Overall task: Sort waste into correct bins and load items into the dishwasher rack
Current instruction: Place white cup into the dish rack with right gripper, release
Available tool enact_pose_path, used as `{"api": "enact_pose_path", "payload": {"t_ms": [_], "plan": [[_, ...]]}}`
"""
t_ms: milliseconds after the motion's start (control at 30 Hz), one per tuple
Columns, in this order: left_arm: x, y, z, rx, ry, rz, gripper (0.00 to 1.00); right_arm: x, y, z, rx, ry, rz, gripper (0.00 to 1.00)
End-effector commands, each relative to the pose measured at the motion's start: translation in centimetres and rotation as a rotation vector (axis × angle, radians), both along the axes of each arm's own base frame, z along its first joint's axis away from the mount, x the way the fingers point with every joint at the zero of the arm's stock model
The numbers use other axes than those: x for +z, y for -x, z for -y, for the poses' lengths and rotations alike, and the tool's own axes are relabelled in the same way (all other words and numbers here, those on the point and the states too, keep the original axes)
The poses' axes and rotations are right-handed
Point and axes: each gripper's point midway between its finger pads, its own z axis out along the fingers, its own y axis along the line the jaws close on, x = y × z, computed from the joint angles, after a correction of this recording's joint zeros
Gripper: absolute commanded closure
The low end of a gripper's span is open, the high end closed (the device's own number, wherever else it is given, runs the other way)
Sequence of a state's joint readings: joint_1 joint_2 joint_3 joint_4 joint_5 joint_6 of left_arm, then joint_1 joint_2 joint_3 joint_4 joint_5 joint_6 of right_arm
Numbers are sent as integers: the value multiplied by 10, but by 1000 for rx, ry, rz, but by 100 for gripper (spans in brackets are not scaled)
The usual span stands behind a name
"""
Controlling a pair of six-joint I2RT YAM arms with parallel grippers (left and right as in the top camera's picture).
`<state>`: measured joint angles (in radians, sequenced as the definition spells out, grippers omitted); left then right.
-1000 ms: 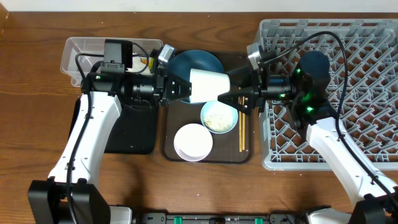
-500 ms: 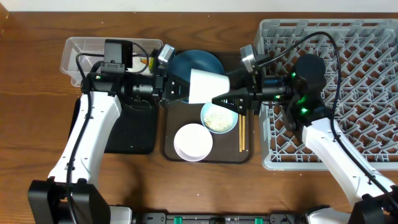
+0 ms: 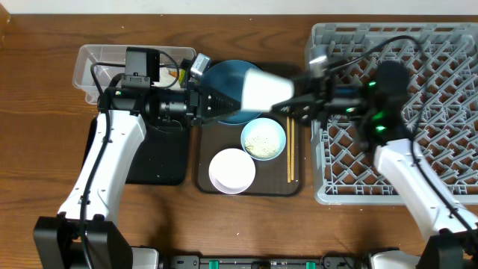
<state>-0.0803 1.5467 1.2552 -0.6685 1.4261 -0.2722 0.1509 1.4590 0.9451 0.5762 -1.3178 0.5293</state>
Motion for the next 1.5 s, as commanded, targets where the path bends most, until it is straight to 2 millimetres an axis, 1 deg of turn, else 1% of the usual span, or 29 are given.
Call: {"api": "enact_pose_path", "payload": {"t_ms": [0, 100, 167, 233, 267, 333, 400, 567, 633, 700, 800, 867, 900, 967, 1100, 1167, 1300, 1467], "plan": [[-26, -18, -8, 94, -168, 31, 57, -4, -28, 37, -143, -5, -67, 66], [-58, -36, -26, 212, -375, 39, 57, -18, -51, 71, -290, 6, -147, 63], [-79, -47, -46, 297, -533, 37, 57, -33, -63, 89, -383, 29, -205, 62], [-95, -55, -65, 369, -672, 38, 57, -50, -71, 101, -463, 63, -264, 61], [-99, -57, -72, 390, -713, 38, 57, -57, -74, 104, -492, 79, -286, 61], [-107, -60, -85, 429, -791, 38, 57, -71, -76, 111, -556, 125, -329, 57], [-110, -60, -92, 447, -832, 35, 57, -72, -75, 114, -579, 145, -337, 54], [-114, -60, -99, 465, -874, 30, 57, -59, -71, 128, -706, 219, -349, 53], [-116, -60, -102, 471, -896, 25, 57, -59, -66, 136, -778, 307, -365, 54], [-118, -58, -106, 477, -918, 18, 56, -62, -57, 145, -856, 436, -402, 56], [-120, -57, -110, 483, -941, 11, 57, -67, -37, 155, -942, 637, -474, 57], [-121, -57, -110, 482, -942, 9, 56, -70, -23, 158, -968, 734, -512, 58], [-121, -56, -110, 481, -943, 7, 57, -72, -14, 158, -970, 781, -533, 58], [-121, -55, -110, 479, -944, 3, 56, -79, 1, 158, -957, 850, -577, 55], [-123, -54, -112, 482, -960, -2, 57, -102, 33, 164, -925, 971, -713, 53], [-123, -54, -114, 484, -968, -4, 56, -112, 44, 168, -909, 1027, -767, 52], [-124, -53, -114, 482, -969, -8, 57, -125, 55, 171, -878, 1091, -840, 52], [-124, -51, -114, 479, -971, -13, 57, -141, 51, 176, -876, 1156, -883, 52]]}}
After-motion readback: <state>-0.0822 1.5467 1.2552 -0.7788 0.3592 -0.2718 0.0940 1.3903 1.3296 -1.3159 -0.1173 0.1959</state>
